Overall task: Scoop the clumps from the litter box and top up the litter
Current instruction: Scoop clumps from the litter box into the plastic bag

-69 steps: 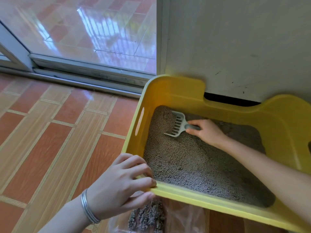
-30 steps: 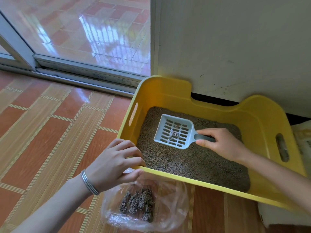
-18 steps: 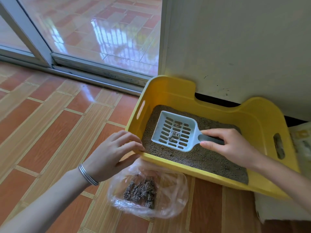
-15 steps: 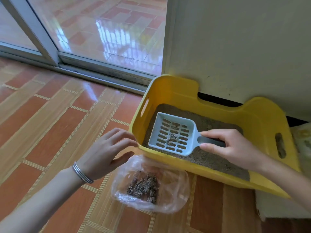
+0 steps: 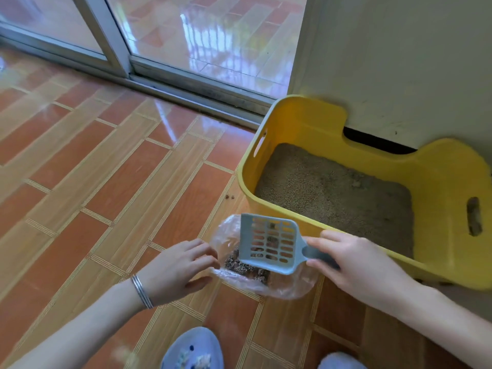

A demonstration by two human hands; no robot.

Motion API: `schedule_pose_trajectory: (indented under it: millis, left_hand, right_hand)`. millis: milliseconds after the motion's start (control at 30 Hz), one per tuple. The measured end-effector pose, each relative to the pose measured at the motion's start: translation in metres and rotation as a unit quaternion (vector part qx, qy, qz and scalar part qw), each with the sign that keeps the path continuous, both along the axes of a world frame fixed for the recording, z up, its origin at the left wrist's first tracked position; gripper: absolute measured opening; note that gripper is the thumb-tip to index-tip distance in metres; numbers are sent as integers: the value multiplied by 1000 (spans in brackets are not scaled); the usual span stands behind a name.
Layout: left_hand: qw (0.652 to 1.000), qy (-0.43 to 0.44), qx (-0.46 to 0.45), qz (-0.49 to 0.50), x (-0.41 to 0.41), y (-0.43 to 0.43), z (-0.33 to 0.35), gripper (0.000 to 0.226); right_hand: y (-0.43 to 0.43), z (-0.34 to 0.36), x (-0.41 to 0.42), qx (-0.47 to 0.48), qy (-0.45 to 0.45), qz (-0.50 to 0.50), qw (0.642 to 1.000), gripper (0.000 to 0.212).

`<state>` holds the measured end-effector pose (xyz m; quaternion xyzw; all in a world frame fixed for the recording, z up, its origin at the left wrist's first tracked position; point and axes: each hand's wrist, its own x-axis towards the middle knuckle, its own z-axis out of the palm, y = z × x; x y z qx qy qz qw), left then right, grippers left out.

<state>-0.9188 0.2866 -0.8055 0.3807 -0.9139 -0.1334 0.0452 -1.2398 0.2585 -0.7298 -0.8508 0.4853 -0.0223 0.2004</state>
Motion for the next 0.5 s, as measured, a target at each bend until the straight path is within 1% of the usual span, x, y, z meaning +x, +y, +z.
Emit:
schedule_pose_trajectory:
  millis: [67,133,233,333,433,500]
  left_hand:
    - [1000,-5,8,-10,-3,0,-4,17]
    - [1000,-16,12,-19,-7,-1,-7,21]
    - [999,-36,18,-35,-12,-2,-12,23]
    - [997,-55,19,-45,-16,-3,-16,24]
    - [997,-63,16,-52,-18,-3,-17,24]
    - [997,-54,12,-57,-19,-3,-16,25]
  right_hand:
    - [4,-9,10,-33,53,12,998,39]
    - [5,-19,19,-34,101,19,994,42]
    - [5,-34,23,-34,182,32,982,60]
    - [6,-35,23,-88,178,40,979,73]
    - [9,-39,19,-138,168,47,975,76]
    - [10,-41,17,-146,169,47,974,78]
